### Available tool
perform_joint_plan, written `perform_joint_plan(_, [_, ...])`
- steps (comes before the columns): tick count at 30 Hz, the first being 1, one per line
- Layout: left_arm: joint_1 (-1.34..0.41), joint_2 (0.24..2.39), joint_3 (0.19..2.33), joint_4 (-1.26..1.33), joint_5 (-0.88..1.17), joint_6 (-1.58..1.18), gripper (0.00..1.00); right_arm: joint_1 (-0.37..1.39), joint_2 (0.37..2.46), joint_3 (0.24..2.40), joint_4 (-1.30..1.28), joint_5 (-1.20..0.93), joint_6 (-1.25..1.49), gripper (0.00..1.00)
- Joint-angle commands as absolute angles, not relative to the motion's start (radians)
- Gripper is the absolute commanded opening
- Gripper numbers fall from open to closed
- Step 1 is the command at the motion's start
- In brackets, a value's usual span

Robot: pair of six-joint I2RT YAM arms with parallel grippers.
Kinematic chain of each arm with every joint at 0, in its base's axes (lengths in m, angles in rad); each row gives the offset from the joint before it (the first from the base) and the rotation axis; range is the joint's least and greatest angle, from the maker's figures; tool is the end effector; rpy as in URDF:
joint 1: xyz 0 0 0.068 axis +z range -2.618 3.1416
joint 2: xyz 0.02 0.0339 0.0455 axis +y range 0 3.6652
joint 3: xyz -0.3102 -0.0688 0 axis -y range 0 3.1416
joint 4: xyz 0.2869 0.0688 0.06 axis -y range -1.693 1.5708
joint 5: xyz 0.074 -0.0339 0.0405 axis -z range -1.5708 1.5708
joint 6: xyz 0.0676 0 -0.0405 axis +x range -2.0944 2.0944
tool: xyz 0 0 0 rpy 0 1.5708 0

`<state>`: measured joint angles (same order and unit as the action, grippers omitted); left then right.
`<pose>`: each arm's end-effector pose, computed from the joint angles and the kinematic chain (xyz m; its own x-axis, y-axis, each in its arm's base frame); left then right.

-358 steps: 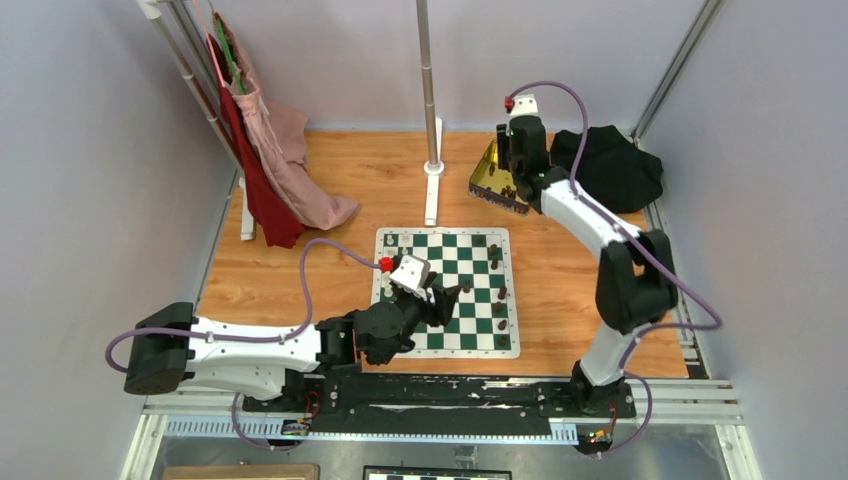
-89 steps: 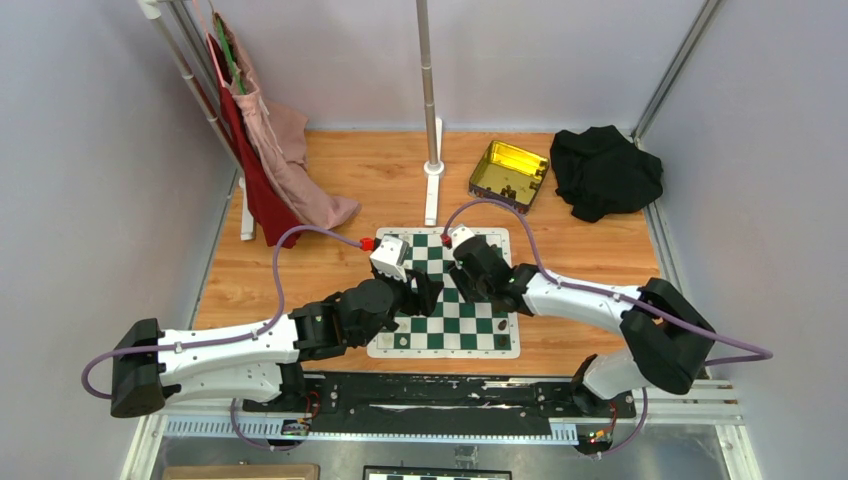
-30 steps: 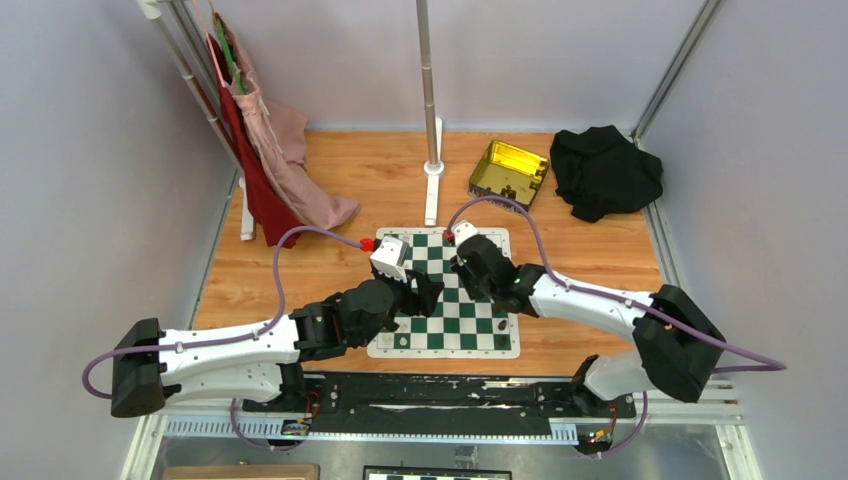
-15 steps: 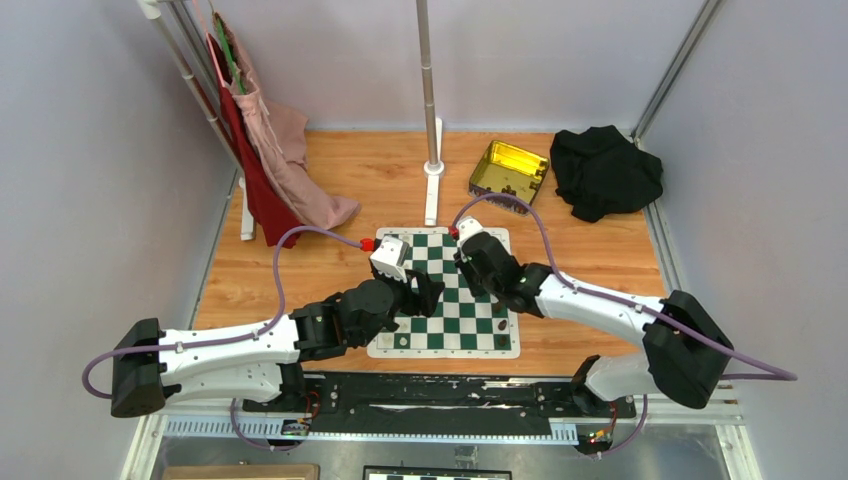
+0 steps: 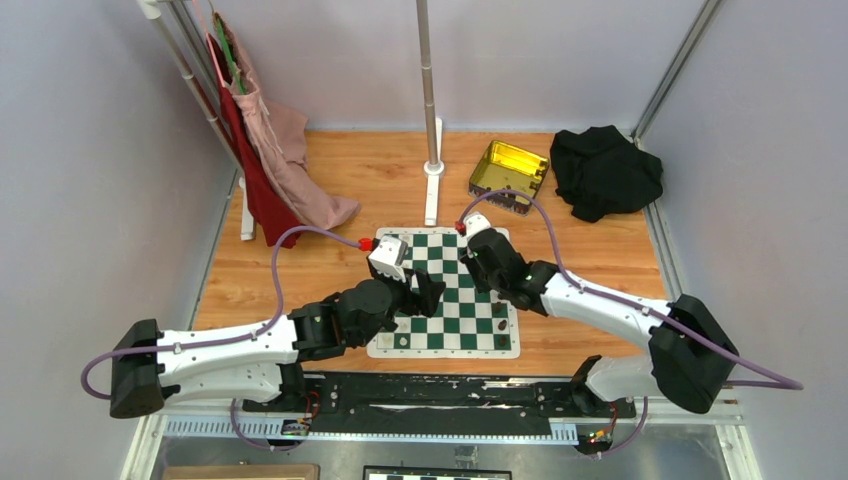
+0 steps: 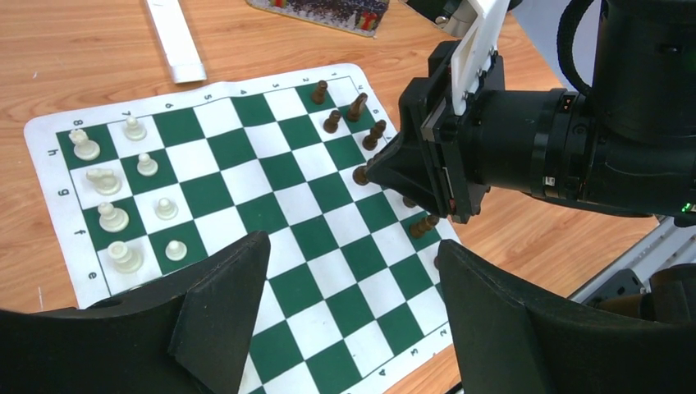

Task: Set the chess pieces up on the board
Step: Place the chess piece on the chessboard.

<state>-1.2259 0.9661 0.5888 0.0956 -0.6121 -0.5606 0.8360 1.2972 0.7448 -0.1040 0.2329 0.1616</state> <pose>0.1233 -0.2285 0.2828 -0.3899 -0.2017 -0.8985 0.4443 0.8134 -0.3755 0.2279 0.2289 0.2274 -0.5003 -0.3201 -0.8045 -0.5257 0.8506 -0.0116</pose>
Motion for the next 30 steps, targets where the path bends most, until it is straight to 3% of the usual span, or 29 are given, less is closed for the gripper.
perform_joint_plan(1, [-1.221, 0.945, 0.576, 0.118, -0.633, -0.562, 0.81, 0.810, 1.266, 0.736, -0.138, 0.258, 0.173, 0.00])
perform_joint_plan(8, [-1.221, 0.942, 0.576, 0.118, -0.637, -0.560, 0.85, 0.780, 1.244, 0.722, -0.150, 0.256, 0.171, 0.00])
perform_joint_plan(9, [-1.221, 0.942, 0.577, 0.118, -0.638, -0.561, 0.88, 0.775, 1.243, 0.721, -0.152, 0.256, 0.171, 0.00])
perform_joint_plan(10, [-1.221, 0.941, 0.574, 0.118, -0.639, -0.561, 0.98, 0.770, 1.240, 0.719, -0.152, 0.253, 0.171, 0.00])
perform_joint_plan(11, [-1.221, 0.941, 0.575, 0.118, -0.641, -0.561, 1.00, 0.766, 1.240, 0.718, -0.154, 0.252, 0.172, 0.00])
perform_joint_plan(30, [-1.221, 0.939, 0.574, 0.119, -0.649, -0.561, 1.00, 0.686, 1.209, 0.681, -0.163, 0.217, 0.181, 0.00])
